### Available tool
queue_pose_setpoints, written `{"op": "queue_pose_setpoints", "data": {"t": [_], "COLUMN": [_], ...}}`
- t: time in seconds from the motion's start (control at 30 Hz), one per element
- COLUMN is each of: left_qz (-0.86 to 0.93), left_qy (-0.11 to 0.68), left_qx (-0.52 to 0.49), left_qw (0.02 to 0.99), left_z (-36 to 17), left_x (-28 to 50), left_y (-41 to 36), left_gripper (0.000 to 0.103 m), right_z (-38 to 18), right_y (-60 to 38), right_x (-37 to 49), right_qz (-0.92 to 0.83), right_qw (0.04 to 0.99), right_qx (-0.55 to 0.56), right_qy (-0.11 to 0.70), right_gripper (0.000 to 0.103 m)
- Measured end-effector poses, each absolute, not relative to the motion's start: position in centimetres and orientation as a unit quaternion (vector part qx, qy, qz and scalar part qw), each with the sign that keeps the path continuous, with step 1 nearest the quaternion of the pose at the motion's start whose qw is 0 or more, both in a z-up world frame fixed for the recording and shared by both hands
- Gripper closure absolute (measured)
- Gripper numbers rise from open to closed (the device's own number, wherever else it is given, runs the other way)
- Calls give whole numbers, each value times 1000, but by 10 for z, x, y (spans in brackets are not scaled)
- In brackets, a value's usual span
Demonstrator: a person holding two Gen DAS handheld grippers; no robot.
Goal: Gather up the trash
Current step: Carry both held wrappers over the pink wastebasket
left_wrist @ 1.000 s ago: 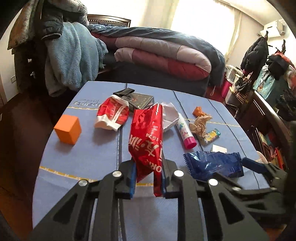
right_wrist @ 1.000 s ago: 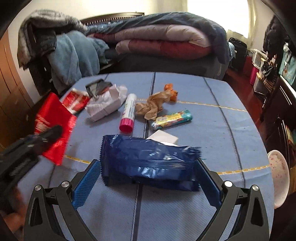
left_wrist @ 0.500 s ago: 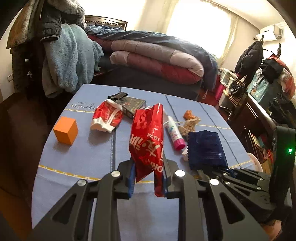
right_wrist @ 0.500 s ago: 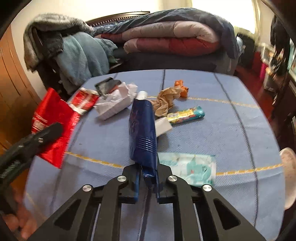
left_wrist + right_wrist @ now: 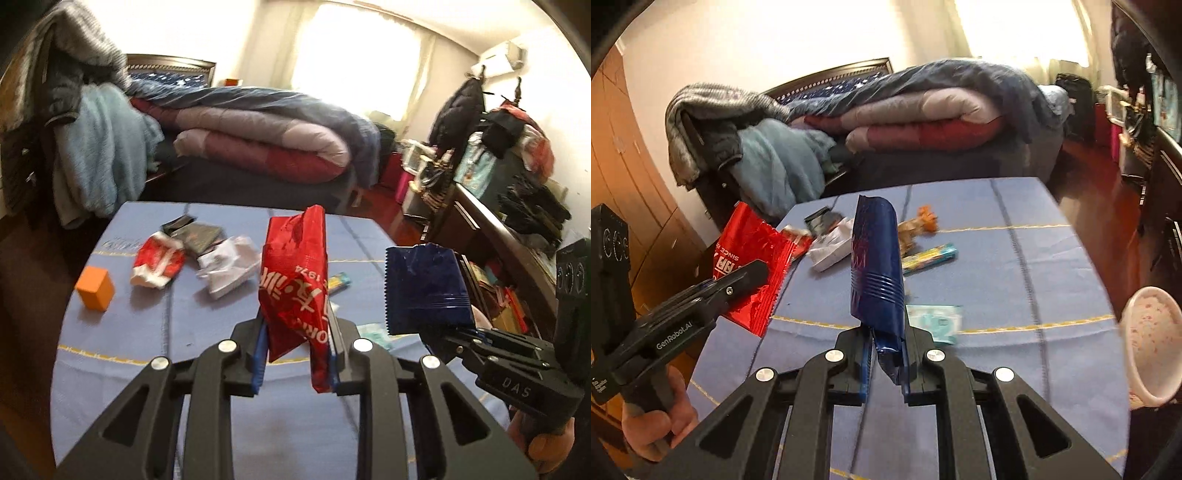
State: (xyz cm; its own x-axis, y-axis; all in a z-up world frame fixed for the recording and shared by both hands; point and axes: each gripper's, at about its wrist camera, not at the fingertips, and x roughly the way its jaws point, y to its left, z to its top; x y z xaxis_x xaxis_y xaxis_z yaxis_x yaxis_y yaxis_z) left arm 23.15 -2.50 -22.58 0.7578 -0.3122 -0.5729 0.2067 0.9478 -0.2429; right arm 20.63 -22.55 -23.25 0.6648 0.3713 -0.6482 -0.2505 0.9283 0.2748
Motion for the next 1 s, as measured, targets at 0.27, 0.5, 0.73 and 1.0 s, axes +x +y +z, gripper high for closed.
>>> {"op": "queue_pose_setpoints", "data": {"t": [0.27,0.5,0.73,1.0], "left_qz": [-215,-296,-358,-426], "left_qy": [305,307,296,327], "left_qx": [-57,-28,19,26], "left_qw": [926,904,885,843], "left_z": [-211,-207,-207,-228], "left_x": [232,242,251,270], "left_y": [-89,-171,-263,-363], "left_gripper": [77,77,77,77], "right_z": [-224,-223,-234,-255], "right_y": [-279,-345,-418,-491], "right_x": [188,173,161,158], "right_qz": [118,50,-31,-107], "right_qw": [923,934,935,925], "right_qx": [99,121,152,174], "right_qy": [354,333,320,320], "right_gripper": [90,90,90,90]}}
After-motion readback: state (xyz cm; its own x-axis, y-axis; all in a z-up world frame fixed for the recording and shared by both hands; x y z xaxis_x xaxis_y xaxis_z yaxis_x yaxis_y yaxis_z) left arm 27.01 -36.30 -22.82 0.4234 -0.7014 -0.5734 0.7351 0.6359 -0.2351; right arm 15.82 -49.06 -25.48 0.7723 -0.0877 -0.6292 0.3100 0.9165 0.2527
